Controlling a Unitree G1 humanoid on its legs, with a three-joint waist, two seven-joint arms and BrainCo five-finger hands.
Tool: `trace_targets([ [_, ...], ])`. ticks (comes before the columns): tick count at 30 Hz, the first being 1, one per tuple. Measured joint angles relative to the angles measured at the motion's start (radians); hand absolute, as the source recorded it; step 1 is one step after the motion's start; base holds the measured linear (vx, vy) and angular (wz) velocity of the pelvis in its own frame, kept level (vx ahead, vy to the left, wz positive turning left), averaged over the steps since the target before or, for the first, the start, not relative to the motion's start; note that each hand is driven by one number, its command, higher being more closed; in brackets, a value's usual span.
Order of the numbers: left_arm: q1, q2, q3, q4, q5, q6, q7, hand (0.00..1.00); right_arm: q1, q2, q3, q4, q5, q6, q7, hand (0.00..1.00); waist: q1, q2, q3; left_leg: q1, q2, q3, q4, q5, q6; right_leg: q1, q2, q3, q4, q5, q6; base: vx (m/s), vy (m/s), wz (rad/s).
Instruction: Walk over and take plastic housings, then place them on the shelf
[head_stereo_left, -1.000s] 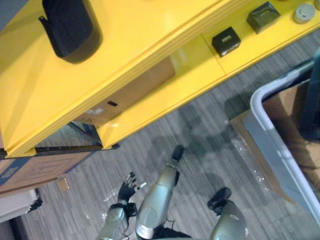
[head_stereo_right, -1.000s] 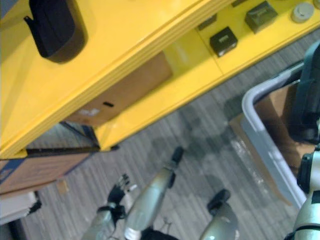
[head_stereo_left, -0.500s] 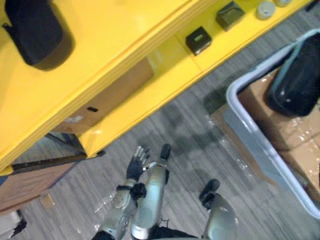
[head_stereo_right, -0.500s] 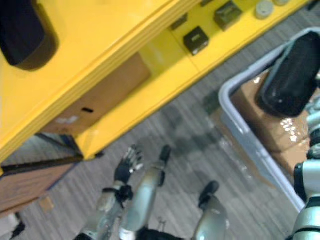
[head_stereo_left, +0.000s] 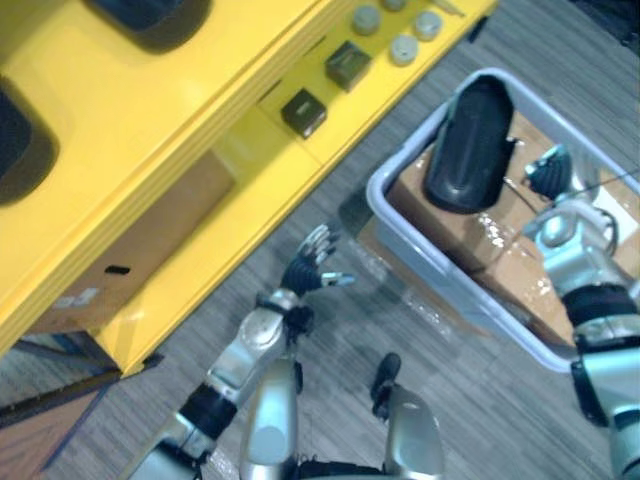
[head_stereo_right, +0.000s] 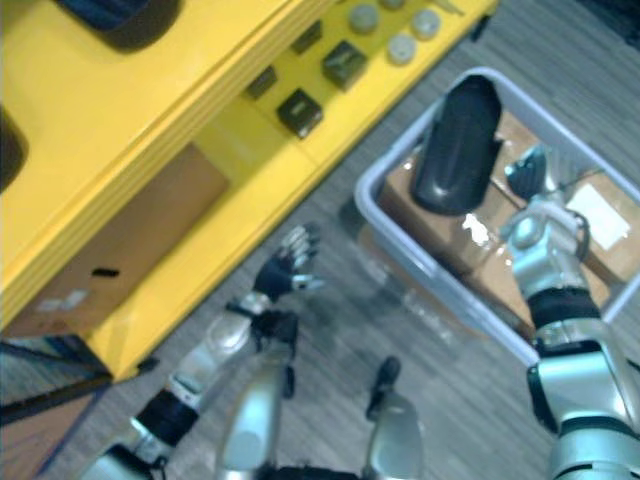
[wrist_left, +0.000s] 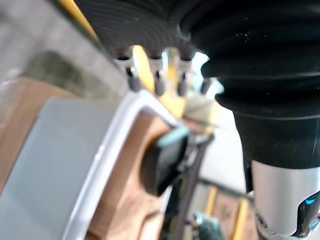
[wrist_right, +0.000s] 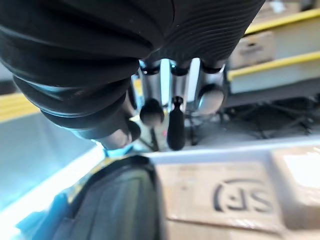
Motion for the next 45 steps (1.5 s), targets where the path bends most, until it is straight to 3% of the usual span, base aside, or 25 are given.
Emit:
trace_targets([
  [6,-0.158,-0.082,-0.002,0.087,0.037,-0.012,0.095,0.00,-0.059,0.131,-0.059,0.115,0.064,-0.013,-0.105,0.00,-0.028,-0.001,-0.002,-0.002,0.003,0.062,-0.036,0.030,0.002,-0.045,0.004,0.051,-0.025,0.038,0.011,-0.02,0.007,-0.25],
  [12,-0.212,-0.147,-0.011,0.122,0.073,-0.039,0.157,0.00,-0.168,0.161,-0.114,0.201,0.114,-0.008,-0.219,0.00,-0.024,0.020,-0.012,-0.041,-0.001,0.057,-0.034,0.038,0.002,-0.089,0.000,0.052,-0.013,0.038,0.011,0.01,-0.002,0.01],
  [14,-0.228,-0.160,-0.011,0.140,0.077,-0.042,0.168,0.00,-0.193,0.162,-0.132,0.242,0.136,-0.002,-0.240,0.00,-0.018,0.033,-0.012,-0.041,-0.006,0.054,-0.033,0.038,0.002,-0.090,-0.005,0.050,-0.007,0.037,0.012,0.03,0.004,0.06],
  [19,-0.273,-0.212,-0.015,0.146,0.076,-0.055,0.208,0.00,-0.240,0.153,-0.168,0.315,0.178,0.011,-0.264,0.00,0.000,0.106,-0.017,-0.072,-0.027,0.049,-0.023,0.040,0.005,-0.129,-0.030,0.050,0.028,0.027,0.024,0.01,0.009,0.05],
  [22,-0.286,-0.233,-0.022,0.146,0.069,-0.078,0.225,0.00,-0.263,0.151,-0.170,0.316,0.218,0.032,-0.264,0.00,0.011,0.133,-0.018,-0.098,-0.026,0.041,-0.005,0.041,0.006,-0.157,-0.033,0.050,0.059,0.016,0.025,-0.02,-0.012,0.05],
  [28,-0.294,-0.249,-0.058,0.145,0.063,-0.082,0.224,0.00,-0.295,0.148,-0.188,0.308,0.272,0.052,-0.267,0.00,0.031,0.141,-0.018,-0.130,-0.019,0.026,0.020,0.040,0.006,-0.197,-0.039,0.048,0.114,-0.004,0.021,-0.03,-0.035,0.04],
  [35,-0.297,-0.275,-0.100,0.141,0.059,-0.083,0.224,0.00,-0.336,0.142,-0.195,0.284,0.330,0.057,-0.331,0.00,0.060,0.151,-0.020,-0.189,-0.019,0.023,0.068,0.030,0.014,-0.244,-0.049,0.044,0.150,-0.010,0.020,-0.02,-0.022,0.04],
  [39,-0.256,-0.274,-0.100,0.091,0.025,-0.083,0.222,0.00,-0.389,0.121,-0.185,0.239,0.354,0.045,-0.392,0.00,0.072,0.194,-0.016,-0.215,-0.027,0.006,0.104,0.012,0.020,-0.249,-0.064,0.023,0.182,-0.029,0.024,-0.02,-0.022,0.16],
  [45,-0.175,-0.269,-0.112,0.036,-0.008,-0.083,0.181,0.00,-0.391,0.112,-0.173,0.191,0.388,0.027,-0.469,0.00,0.087,0.205,-0.016,-0.234,-0.033,0.006,0.121,0.005,0.022,-0.266,-0.078,0.019,0.208,-0.040,0.025,0.01,-0.024,0.06],
])
